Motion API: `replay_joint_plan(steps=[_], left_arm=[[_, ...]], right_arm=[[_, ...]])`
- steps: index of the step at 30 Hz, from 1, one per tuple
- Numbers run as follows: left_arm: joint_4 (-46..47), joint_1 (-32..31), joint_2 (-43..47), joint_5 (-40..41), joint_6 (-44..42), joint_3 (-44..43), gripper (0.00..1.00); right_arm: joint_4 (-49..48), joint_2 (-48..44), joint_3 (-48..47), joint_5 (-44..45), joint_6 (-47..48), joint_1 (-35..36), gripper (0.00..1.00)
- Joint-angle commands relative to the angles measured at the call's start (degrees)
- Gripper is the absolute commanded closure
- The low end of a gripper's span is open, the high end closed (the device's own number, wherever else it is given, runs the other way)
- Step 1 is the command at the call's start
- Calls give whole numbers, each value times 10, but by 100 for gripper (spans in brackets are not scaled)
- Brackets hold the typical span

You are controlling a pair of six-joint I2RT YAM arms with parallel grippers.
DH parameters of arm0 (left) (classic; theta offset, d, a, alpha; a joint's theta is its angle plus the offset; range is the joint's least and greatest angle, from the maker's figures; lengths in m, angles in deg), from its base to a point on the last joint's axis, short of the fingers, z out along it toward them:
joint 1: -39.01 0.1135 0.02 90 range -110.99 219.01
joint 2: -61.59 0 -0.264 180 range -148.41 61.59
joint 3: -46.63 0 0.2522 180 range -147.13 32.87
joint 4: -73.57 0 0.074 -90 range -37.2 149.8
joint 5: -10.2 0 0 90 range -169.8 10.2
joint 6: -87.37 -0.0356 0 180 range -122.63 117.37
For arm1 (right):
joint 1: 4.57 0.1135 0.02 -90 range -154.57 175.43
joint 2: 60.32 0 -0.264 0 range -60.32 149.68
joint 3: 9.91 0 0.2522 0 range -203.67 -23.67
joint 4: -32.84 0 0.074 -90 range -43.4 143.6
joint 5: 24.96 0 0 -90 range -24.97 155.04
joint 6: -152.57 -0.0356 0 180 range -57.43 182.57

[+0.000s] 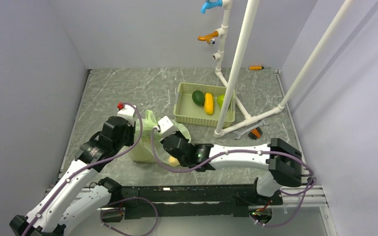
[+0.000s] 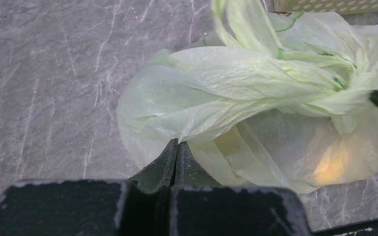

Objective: Take the fake fruits out of the plastic bag
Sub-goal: Untie the plastic bag at the center of the board.

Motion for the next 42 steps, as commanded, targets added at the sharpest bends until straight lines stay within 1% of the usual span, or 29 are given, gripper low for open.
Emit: replay_joint_plan(steps=[1,4,6,9,11,12,13,15,16,18,20,21,23,24,25,28,29,30,32,34,36,37,39,42], left_arm=[[0,-1,22,44,5,-5,100],[0,0,33,54,8,-5,100],[0,-1,39,62,10,-4,100],[5,-1,49,59,7,-1,100],[8,-1,56,53,3,-1,100],[12,-1,59,44,0,0,97],[17,-1,64,32,-4,2,91],[31,-1,75,3,-13,8,78],[38,0,82,-12,-17,10,72],[58,-1,100,-43,-29,16,57],[93,-1,113,-94,-44,28,47],[99,0,110,-114,-48,18,43],[92,-1,88,-145,-51,-18,29],[87,-1,70,-160,-56,-41,22],[79,-1,46,-171,-64,-62,16],[43,-1,-37,-189,-105,-123,11],[31,0,-66,-197,-136,-135,6],[20,-1,-91,-208,-154,-142,1],[29,-1,-114,-231,-176,-123,1],[70,-1,-102,-230,-170,-81,1],[88,-1,-71,-200,-160,-60,3],[88,-1,-53,-174,-154,-57,3],[109,-1,-11,-144,-146,-34,2],[131,-1,45,-73,-135,-6,2]], right_arm=[[-32,-77,38,17,-46,-10,100],[-33,-129,80,-14,-74,-23,100],[-38,-172,119,-51,-93,-38,100],[-71,-250,183,-147,-131,-71,100],[-97,-286,223,-211,-151,-97,100],[-107,-300,238,-242,-157,-108,100],[-115,-307,249,-282,-161,-120,100],[-118,-306,254,-332,-162,-135,100],[-113,-301,249,-343,-161,-137,100],[-103,-290,239,-358,-160,-137,100],[-98,-287,234,-360,-162,-137,100],[-94,-288,232,-359,-159,-137,100],[-69,-294,221,-352,-149,-136,98],[-55,-296,214,-347,-143,-137,93],[-44,-298,208,-345,-139,-136,90],[-22,-302,191,-348,-125,-136,80],[-20,-303,187,-354,-123,-136,74],[-19,-304,184,-362,-121,-136,68],[-21,-304,174,-390,-107,-136,49],[-28,-299,165,-412,-90,-131,31],[-40,-288,159,-420,-69,-124,17],[-44,-280,153,-418,-58,-118,12],[-57,-258,139,-407,-33,-99,7],[-78,-207,106,-348,20,-56,5]])
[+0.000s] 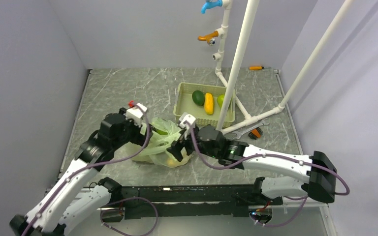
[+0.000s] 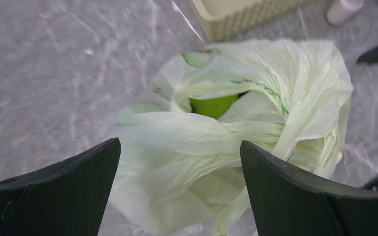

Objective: Take the fake fruits out of the plastic bag
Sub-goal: Untie the plastic bag at the center of the board.

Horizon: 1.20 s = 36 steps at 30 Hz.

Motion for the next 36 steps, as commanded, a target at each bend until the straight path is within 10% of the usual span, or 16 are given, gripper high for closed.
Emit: replay_joint_plan(steps=[1,14,19,23,26,36], left_arm=[[59,-1,89,116,14,13,2],[64,-1,225,339,56,37,1],[66,-1,235,338,56,40,1],[67,-1,225,321,52,38,1],[76,-1,211,276,43,42,1],[138,-3,198,-114,-19,58,5]], right_arm=[[-55,68,-65,66,103,58,5],[-42,281,-229,259,203,115,6],[-68,277,-211,253,198,116,25],[-96,227,-163,243,173,115,66],[-93,178,-132,232,142,112,99],[-162,-25,25,-3,-112,-25,100]])
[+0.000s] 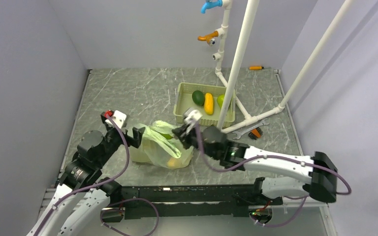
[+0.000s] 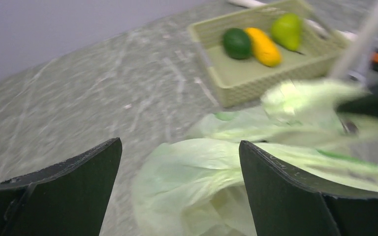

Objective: Take the fake fruits out of the plastic bag
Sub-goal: Untie the plastic bag at the center of the board.

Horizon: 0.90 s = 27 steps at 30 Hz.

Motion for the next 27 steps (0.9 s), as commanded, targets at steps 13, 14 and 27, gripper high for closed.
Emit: replay_joint_plan(steps=[13,14,27], left_arm=[[125,-77,-4,-311,-139,73,1],[133,-81,13,-319,-156,79,1],[-20,-275,-111,-142,-376,-5,1]], right_arm=[[-169,-39,107,-278,-289,-163,100],[-163,-37,105,-279,-291,-165,100],[-157,-49,106,-286,-309,-182,100]])
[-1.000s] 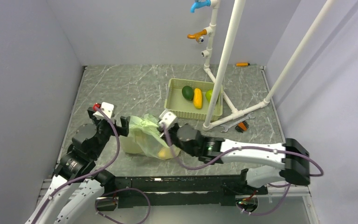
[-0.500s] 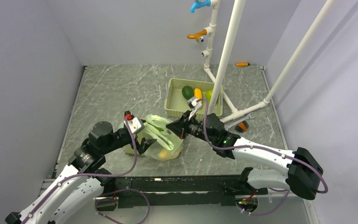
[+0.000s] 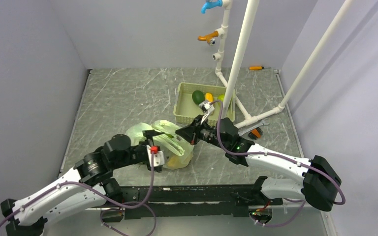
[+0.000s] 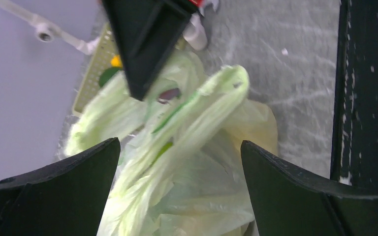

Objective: Take the fake fruits out of the plastic bag
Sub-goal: Untie the plastic bag at the center of the board.

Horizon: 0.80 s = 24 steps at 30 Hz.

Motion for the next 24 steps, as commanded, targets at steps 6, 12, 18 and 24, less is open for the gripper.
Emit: replay_joint_plan(steps=[6,12,18,24], left_arm=[[15,-33,-89,62,-41,-31,6],[21,-31,-167,207,14,-97,70],[103,-32,-99,430,73,-78,100],[129,-30,20,612,251,-39,100]], right_arm=[[-32,-10,1,-8,-25,-11,100],[-16,-26,5,7,-23,-14,100],[16,-55,12,36,-19,-17,100],[56,-105,40,64,16,-17,100]])
